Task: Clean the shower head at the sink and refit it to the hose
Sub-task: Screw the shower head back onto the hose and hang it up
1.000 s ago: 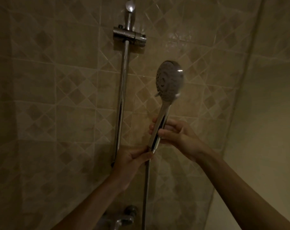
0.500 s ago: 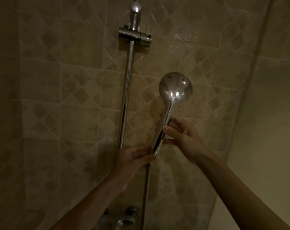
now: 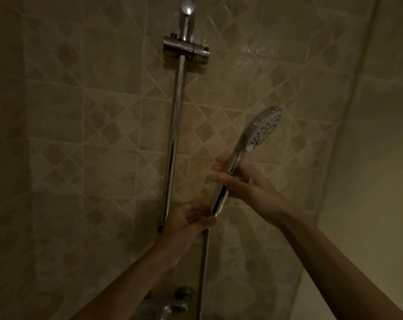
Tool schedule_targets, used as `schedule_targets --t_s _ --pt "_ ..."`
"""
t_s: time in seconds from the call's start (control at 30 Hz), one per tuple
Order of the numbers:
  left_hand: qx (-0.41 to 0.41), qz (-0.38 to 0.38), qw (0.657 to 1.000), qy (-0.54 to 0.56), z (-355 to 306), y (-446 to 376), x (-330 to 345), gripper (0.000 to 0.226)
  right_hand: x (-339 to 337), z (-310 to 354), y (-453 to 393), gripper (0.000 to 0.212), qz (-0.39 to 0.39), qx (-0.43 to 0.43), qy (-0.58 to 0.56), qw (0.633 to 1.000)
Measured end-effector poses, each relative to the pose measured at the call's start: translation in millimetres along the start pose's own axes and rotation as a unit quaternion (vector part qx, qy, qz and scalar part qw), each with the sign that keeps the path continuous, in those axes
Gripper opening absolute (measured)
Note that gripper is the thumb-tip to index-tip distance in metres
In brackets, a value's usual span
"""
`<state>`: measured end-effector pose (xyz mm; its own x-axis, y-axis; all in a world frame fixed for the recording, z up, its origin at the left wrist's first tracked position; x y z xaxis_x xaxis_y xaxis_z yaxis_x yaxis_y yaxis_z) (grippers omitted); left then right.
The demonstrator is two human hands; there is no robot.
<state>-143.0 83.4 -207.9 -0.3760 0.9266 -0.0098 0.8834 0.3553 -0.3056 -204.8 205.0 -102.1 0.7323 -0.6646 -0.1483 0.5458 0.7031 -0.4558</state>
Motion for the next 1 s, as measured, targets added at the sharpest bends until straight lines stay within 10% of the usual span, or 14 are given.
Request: schedule_targets --t_s 0.1,0.3,0.53,1.0 --pt "0.003 -0.005 1.0 -0.011 3.8 -0.6 -0.3 0.029 7.8 -2.9 7.5 0.046 0.083 0.004 -0.094 0.992" --pt "0.008 -0.015 1.0 -0.004 2.4 -2.3 0.5 0.032 -26.2 -5.0 3.6 0.049 -0.082 -0.041 -0.034 0.995" --pt "0.01 -0.006 1.0 -0.016 2.1 0.6 7.0 0.029 5.2 -12.1 8.1 0.046 0.096 0.003 -0.14 0.985" --pt "0.069 -0.108 0.986 -0.11 -9.8 -5.3 3.0 0.024 -10.0 -21.5 20.6 0.016 -0.205 -0.094 -0.097 0.969"
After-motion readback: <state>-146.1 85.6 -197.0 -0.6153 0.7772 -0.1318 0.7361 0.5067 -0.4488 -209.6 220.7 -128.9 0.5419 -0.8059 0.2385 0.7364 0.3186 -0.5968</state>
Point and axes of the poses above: each hand's wrist, its own y-axis away from the middle knuckle, its own x-axis out of the palm, z = x × y, the point moved 10 cm from there along -y, towards the middle knuckle, and after that the axes turned 12 degrees about -y, right-handed, at the moved point
